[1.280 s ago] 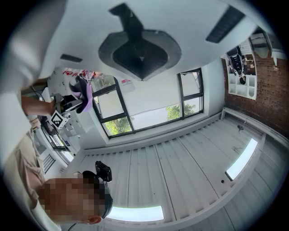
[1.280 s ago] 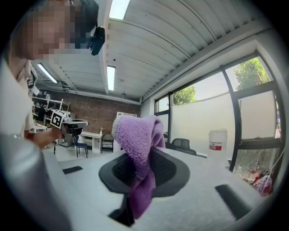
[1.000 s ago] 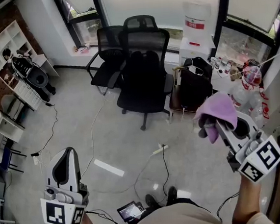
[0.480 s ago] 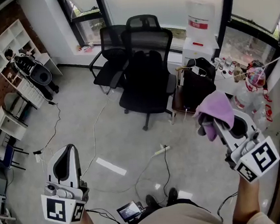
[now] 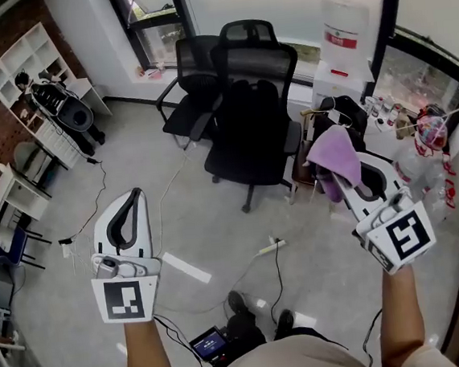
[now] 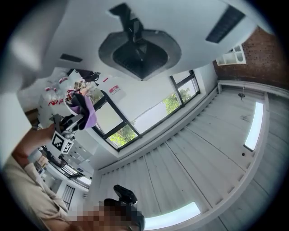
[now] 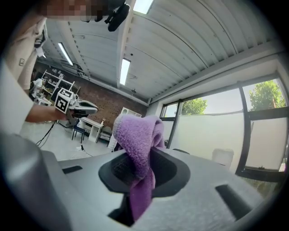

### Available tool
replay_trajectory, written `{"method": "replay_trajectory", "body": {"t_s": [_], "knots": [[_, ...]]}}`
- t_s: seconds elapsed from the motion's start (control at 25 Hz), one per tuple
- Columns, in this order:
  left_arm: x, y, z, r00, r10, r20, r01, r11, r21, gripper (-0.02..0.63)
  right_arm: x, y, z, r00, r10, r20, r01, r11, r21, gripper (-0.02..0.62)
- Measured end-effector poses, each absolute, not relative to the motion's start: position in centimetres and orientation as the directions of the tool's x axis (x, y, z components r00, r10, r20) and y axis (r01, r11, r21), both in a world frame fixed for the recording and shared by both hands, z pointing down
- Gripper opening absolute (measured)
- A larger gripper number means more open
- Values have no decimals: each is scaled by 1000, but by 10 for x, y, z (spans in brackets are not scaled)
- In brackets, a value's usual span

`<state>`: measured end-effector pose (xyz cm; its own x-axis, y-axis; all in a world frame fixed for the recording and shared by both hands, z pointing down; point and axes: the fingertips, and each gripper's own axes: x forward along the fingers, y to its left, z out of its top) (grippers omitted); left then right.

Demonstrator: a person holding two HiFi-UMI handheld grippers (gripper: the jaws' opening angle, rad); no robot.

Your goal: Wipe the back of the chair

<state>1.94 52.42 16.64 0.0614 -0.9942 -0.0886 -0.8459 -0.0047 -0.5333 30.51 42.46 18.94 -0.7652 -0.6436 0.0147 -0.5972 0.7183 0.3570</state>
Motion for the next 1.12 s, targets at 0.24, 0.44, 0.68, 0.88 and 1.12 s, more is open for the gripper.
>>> {"method": "replay_trajectory", "body": {"t_s": [0.24,0.44,0.68,0.88,1.12], "knots": [[-20,478,179,101,-982,-158,-861,-7,-509,6,263,389,206,-746,-666,17,-610,693,384,60],[-67,422,211,134,-981,-139,-859,-45,-510,6,224,345,225,-714,-699,40,-637,672,379,61],[-127,359,234,173,-980,-96,-878,-109,-466,6,166,296,241,-682,-728,78,-663,659,355,61],[-169,318,244,215,-973,-88,-874,-152,-461,6,127,267,251,-653,-752,96,-687,640,345,60],[-206,287,244,245,-964,-101,-885,-180,-429,6,88,247,252,-627,-771,111,-702,622,347,60]]}}
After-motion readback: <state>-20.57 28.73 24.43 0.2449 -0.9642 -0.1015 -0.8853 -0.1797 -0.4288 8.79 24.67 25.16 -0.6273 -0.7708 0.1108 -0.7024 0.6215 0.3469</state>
